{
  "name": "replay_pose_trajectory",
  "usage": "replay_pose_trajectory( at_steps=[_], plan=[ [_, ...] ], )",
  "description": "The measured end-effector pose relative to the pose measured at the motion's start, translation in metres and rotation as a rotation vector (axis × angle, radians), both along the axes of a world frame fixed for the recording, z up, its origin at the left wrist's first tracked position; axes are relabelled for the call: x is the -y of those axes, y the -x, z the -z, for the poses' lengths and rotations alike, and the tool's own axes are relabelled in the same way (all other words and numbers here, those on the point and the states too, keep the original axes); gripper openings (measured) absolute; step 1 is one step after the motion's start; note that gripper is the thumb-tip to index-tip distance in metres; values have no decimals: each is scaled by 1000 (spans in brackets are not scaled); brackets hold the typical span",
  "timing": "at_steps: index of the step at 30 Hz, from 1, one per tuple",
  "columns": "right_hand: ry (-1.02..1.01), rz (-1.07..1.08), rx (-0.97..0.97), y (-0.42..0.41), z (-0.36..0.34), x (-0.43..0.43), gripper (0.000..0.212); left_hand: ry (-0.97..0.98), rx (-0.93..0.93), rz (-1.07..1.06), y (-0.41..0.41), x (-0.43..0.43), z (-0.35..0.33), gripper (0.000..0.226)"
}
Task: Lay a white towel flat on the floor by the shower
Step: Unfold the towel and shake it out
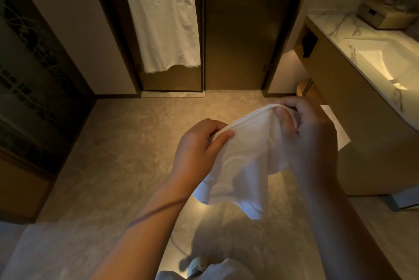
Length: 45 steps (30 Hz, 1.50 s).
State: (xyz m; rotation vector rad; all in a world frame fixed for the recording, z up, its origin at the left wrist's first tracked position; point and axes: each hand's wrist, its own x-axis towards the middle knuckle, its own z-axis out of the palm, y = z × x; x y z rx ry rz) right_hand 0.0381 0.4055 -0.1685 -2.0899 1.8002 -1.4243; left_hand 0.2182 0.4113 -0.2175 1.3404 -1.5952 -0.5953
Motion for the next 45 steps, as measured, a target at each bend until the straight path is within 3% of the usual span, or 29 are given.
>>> replay_pose_trajectory(
  at_steps=[4,9,15,22,27,32,35,37,40,45],
  plan=[
    [-138,-33,-99,16,2,-1,17,61,75,30,10,4,-8,12],
    [-338,-273,-125,3,14,-9,38,114,248,95,18,3,-12,12],
    [-283,-238,-37,-4,24,-8,12,125,301,117,12,1,-17,13],
    [-187,-223,-4,-15,19,-4,11,39,168,55,-11,2,-9,16],
    [-98,-139,105,-5,9,-2,13,-46,180,15,-28,3,-1,17],
    [-80,-121,63,10,3,0,15,63,156,34,-20,3,-12,18],
    [-165,-268,-116,13,3,1,23,105,196,87,-9,3,-18,20],
    [-294,-381,-208,10,9,-1,40,137,250,105,-3,3,-21,23],
    [-340,-462,-211,0,20,-2,57,163,313,107,1,4,-22,25],
    [-282,-446,-136,-10,28,2,27,164,361,114,-5,3,-23,31]
  ],
)
